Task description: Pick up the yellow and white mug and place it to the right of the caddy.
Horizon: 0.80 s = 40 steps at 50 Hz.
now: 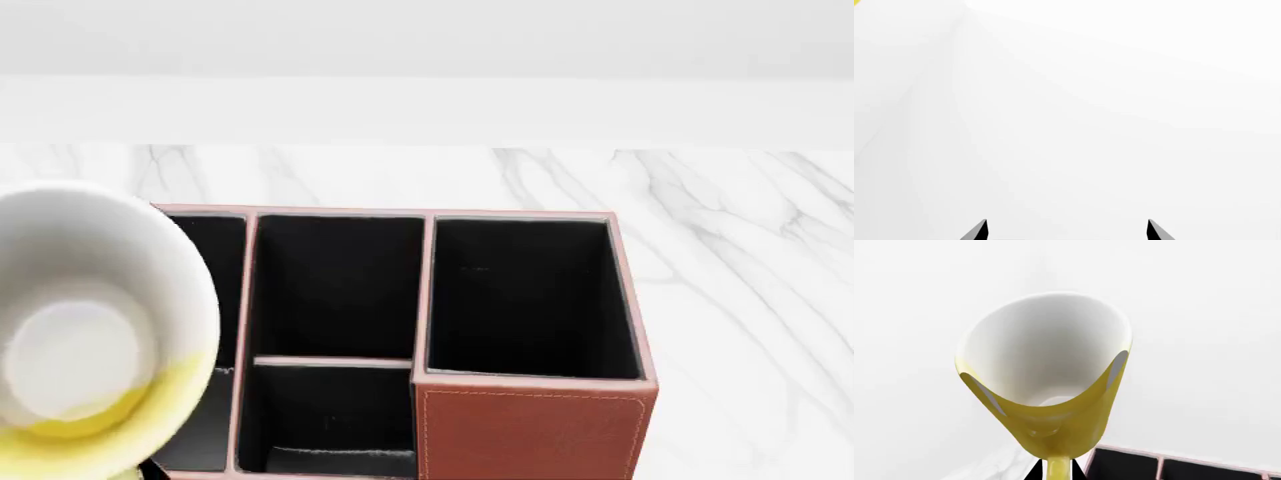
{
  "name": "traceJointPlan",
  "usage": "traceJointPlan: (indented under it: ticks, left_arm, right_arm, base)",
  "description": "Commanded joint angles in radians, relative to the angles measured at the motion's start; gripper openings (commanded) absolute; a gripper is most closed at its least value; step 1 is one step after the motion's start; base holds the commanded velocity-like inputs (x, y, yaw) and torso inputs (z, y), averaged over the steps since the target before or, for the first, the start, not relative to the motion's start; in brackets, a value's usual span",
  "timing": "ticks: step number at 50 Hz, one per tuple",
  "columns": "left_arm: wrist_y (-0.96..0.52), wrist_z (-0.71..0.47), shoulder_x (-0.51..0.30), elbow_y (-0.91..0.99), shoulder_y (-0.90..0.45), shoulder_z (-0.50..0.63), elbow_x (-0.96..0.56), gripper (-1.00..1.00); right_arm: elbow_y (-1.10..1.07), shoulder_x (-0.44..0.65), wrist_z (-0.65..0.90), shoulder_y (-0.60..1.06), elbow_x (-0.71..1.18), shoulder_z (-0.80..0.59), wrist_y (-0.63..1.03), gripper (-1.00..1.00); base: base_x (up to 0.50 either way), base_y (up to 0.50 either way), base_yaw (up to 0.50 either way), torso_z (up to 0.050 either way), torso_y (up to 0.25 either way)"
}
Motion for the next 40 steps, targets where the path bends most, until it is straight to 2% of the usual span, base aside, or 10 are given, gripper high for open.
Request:
traceJointPlan:
  ticks: [1,13,26,30,34,36,40]
  left_arm:
    - [0.001,-0.001,0.000,0.000,0.000,0.003,0.001,1.00]
    - [0.002,-0.005,0.000,0.000,0.000,0.020,0.019,1.00]
    - [0.002,-0.003,0.000,0.000,0.000,0.020,0.018,1.00]
    - [0.003,-0.002,0.000,0.000,0.000,0.018,0.016,1.00]
    - [0.003,0.000,0.000,0.000,0.000,0.012,0.010,1.00]
    - [0.003,0.001,0.000,0.000,0.000,0.010,0.008,1.00]
    - [0.004,0.000,0.000,0.000,0.000,0.012,0.009,1.00]
  right_arm:
    - [-0.043,0.083,0.156,0.240,-0.028,-0.124,-0.160,-1.00]
    - [-0.043,0.272,0.157,0.369,-0.042,-0.153,-0.297,-1.00]
    - [-0.043,0.463,0.157,0.439,-0.041,-0.169,-0.387,-1.00]
    - [-0.043,0.507,0.157,0.436,-0.034,-0.154,-0.387,-1.00]
    - [-0.043,0.561,0.156,0.382,-0.010,-0.075,-0.344,-1.00]
    - [-0.043,0.592,0.157,0.360,0.005,-0.019,-0.271,-1.00]
    - [-0.043,0.624,0.156,0.359,0.012,-0.016,-0.293,-1.00]
  base:
    - [0.00,0.00,0.00,0.000,0.010]
    - [0.00,0.00,0.00,0.000,0.000]
    - [0.00,0.00,0.00,0.000,0.000]
    - [0.00,0.00,0.00,0.000,0.000]
    - [0.00,0.00,0.00,0.000,0.000]
    - [0.00,0.00,0.00,0.000,0.000]
    - [0.00,0.00,0.00,0.000,0.000]
